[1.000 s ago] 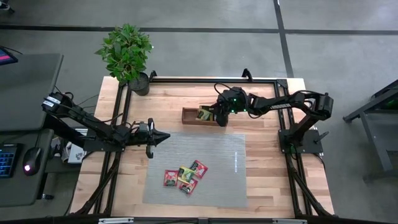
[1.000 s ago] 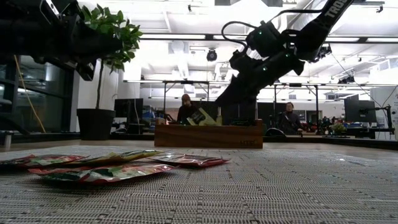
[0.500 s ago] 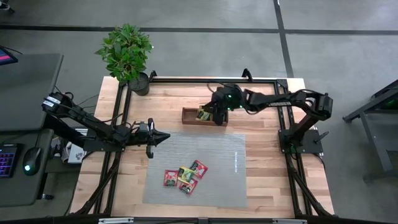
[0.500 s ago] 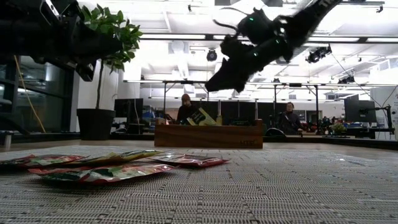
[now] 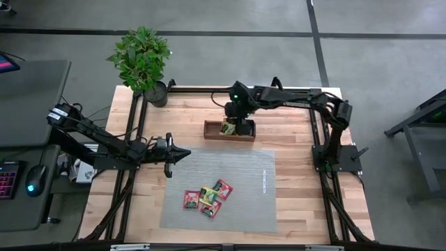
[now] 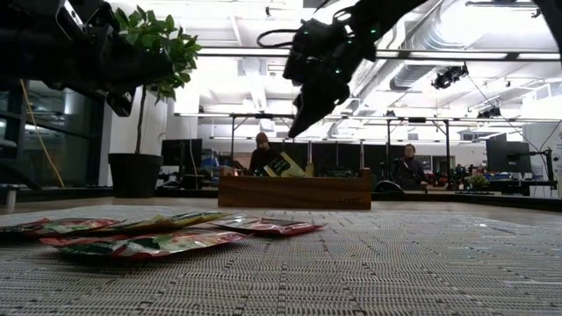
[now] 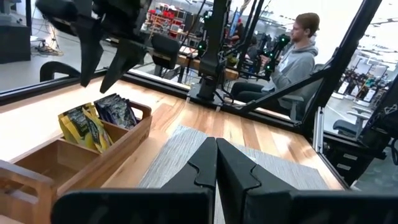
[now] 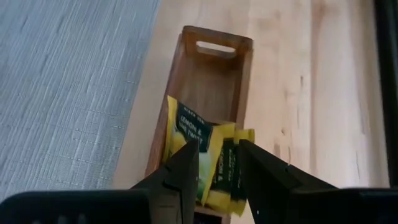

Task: Pick & Place Tea
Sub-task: Put the yellow tea bag into the middle section of the wooden organizer

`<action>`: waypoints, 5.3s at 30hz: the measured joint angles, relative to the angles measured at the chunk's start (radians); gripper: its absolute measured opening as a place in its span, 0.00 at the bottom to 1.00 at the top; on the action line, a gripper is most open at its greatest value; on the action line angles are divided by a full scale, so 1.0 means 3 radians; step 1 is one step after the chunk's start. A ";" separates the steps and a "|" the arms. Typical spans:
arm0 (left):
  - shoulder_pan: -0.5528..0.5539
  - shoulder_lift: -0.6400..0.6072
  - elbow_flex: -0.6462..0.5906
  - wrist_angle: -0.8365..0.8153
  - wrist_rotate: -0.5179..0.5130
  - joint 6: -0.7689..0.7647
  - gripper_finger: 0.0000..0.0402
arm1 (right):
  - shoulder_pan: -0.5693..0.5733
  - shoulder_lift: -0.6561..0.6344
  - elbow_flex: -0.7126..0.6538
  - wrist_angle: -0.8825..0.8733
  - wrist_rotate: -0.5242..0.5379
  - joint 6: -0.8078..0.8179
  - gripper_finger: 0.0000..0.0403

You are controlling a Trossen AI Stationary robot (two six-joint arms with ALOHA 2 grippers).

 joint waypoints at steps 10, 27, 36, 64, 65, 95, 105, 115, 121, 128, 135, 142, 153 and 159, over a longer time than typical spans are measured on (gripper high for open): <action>-0.0001 0.0000 0.0000 -0.0011 0.0002 0.0001 0.00 | -0.0009 0.0372 0.0369 -0.0213 0.0035 -0.0218 0.27; 0.0000 0.0000 0.0000 -0.0093 0.0005 0.0000 0.00 | -0.0022 0.0531 0.0357 -0.0252 -0.0050 -0.0323 0.27; -0.0001 0.0000 0.0000 -0.0101 0.0023 -0.0033 0.00 | -0.0015 0.0553 0.0358 -0.0199 -0.0052 -0.0281 0.27; -0.0001 0.0000 0.0000 -0.0124 0.0050 -0.0033 0.00 | -0.0060 0.0378 0.0364 -0.0224 -0.0104 0.0464 0.01; 0.0000 0.0000 0.0001 -0.0129 0.0073 -0.0033 0.00 | -0.0070 0.0357 0.0364 -0.0225 -0.0115 0.0524 0.01; -0.0001 0.0000 0.0001 -0.0175 0.0094 -0.0023 0.00 | -0.0048 0.0261 0.0358 -0.0389 -0.0050 0.1001 0.00; -0.0001 -0.0001 0.0000 -0.0176 0.0082 0.0028 0.00 | -0.0260 -0.0880 -0.1240 0.1492 -0.0252 0.1679 0.00; -0.0001 -0.0001 0.0001 -0.0171 0.0072 -0.0009 0.00 | 0.0010 -0.1227 -0.2258 0.2970 0.0246 0.2207 0.00; -0.0001 -0.0001 0.0001 -0.0156 0.0072 -0.0036 0.00 | 0.0090 -0.0959 -0.2188 0.3096 0.0389 0.2154 0.00; -0.0001 0.0000 0.0001 -0.0155 0.0094 -0.0036 0.00 | 0.0098 -0.0748 -0.2192 0.3008 0.0395 0.2221 0.00; -0.0001 -0.0001 0.0001 -0.0160 0.0094 -0.0036 0.00 | 0.0147 -0.0683 -0.2192 0.2859 0.0444 0.2249 0.00; -0.0001 -0.0001 0.0001 -0.0176 0.0094 -0.0028 0.00 | 0.0144 -0.0678 -0.2192 0.2799 0.0436 0.2140 0.03; -0.0001 -0.0001 0.0001 -0.0174 0.0093 0.0025 0.00 | 0.0145 -0.0710 -0.2192 0.2766 0.0421 0.2126 0.33; -0.0001 -0.0001 0.0001 -0.0214 0.0159 0.0025 0.00 | 0.0218 -0.1074 -0.2192 0.2825 0.0310 0.2039 0.41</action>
